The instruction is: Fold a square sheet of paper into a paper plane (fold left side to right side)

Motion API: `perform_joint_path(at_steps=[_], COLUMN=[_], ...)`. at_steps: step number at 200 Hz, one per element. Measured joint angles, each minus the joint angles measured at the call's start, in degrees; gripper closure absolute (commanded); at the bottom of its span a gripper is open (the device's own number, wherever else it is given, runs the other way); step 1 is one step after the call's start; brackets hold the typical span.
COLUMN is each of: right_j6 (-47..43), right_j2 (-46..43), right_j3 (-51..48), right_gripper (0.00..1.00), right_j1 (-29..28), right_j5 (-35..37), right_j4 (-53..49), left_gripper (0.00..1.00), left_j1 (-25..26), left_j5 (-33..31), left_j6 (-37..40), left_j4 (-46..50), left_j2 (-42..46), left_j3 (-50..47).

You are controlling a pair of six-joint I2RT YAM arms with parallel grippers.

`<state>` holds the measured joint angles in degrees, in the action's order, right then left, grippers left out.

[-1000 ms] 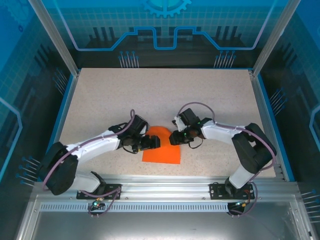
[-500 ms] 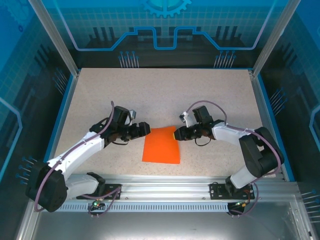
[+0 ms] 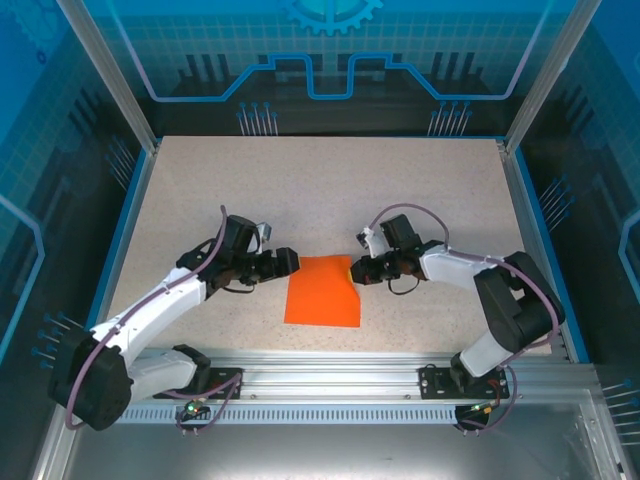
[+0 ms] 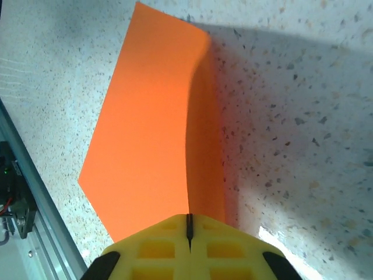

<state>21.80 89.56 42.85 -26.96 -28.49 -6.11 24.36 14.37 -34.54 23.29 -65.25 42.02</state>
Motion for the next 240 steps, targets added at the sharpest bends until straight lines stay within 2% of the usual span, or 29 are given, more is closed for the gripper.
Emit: perform_joint_path(at_steps=[30,66,102,141,187,240], right_j6=[-2.69,-8.94,-20.26,-33.27,-44.19,-46.77], right_j2=[-5.42,-17.33,-27.91,-35.91,-40.17,-41.03], right_j3=[0.0,1.97,12.0,22.45,25.9,26.16], right_gripper=[1.0,1.0,1.0,1.0,1.0,1.0], right_j1=[0.46,3.39,4.72,4.79,4.79,4.9], right_j5=[0.42,-0.46,-0.55,2.21,3.63,1.79], right_j4=[-1.42,-5.73,-15.04,-25.27,-33.35,-35.89], left_gripper=[0.13,0.08,0.05,0.05,0.05,0.1], left_j1=[0.0,-0.04,-0.04,-0.04,-0.04,-0.07], left_j5=[0.04,1.07,2.69,6.71,13.49,23.43], left_j6=[1.07,3.67,9.6,16.98,23.82,29.16], left_j4=[0.0,-1.77,-6.36,-13.16,-16.52,-15.67], left_j2=[0.96,5.42,11.04,10.43,5.07,0.39], left_j3=[0.0,0.04,2.25,6.16,11.63,17.66])
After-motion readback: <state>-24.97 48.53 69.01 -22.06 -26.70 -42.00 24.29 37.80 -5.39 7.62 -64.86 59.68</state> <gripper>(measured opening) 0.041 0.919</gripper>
